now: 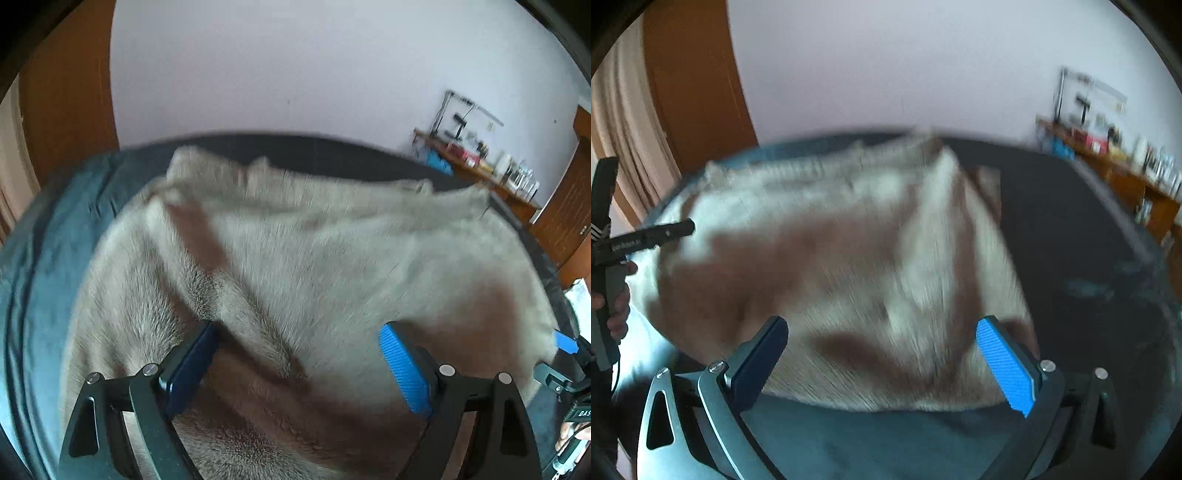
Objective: Fold clothes
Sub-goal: 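Move the right gripper to the garment's side edge and grasp it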
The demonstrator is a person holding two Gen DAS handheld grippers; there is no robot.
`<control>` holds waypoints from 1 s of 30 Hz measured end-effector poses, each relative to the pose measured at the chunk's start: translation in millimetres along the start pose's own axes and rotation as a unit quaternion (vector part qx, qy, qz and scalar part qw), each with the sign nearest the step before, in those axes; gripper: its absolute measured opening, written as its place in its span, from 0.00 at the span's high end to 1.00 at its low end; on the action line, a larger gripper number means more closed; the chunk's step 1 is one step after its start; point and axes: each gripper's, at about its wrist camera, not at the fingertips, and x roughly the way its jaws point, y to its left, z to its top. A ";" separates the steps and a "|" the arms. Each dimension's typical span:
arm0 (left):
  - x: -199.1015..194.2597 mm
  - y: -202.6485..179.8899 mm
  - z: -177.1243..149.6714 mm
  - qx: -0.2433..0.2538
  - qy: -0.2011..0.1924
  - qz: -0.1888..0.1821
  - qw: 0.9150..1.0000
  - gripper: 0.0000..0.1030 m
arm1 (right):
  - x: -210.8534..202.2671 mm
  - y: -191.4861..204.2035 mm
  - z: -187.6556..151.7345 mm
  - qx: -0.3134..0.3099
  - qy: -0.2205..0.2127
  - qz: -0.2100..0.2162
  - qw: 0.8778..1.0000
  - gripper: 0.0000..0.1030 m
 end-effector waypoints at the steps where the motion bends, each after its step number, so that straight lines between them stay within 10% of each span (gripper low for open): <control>1: -0.4 -2.4 -1.3 0.008 -0.004 0.004 1.000 0.12 | 4.0 -2.6 -4.1 0.000 0.009 -0.002 1.000 0.01; 14: -3.5 0.2 -5.1 0.001 -0.013 -0.001 1.000 0.12 | -32.3 -96.4 -5.1 0.172 -0.041 0.077 0.981 0.06; 19: -4.1 -0.4 -5.9 0.001 -0.014 0.000 1.000 0.12 | -8.8 -97.6 -19.7 0.192 -0.007 0.105 0.976 0.25; 30: -2.3 -2.6 -6.8 0.005 -0.016 0.004 1.000 0.12 | -1.7 -85.6 -27.2 0.208 -0.001 0.112 0.972 0.25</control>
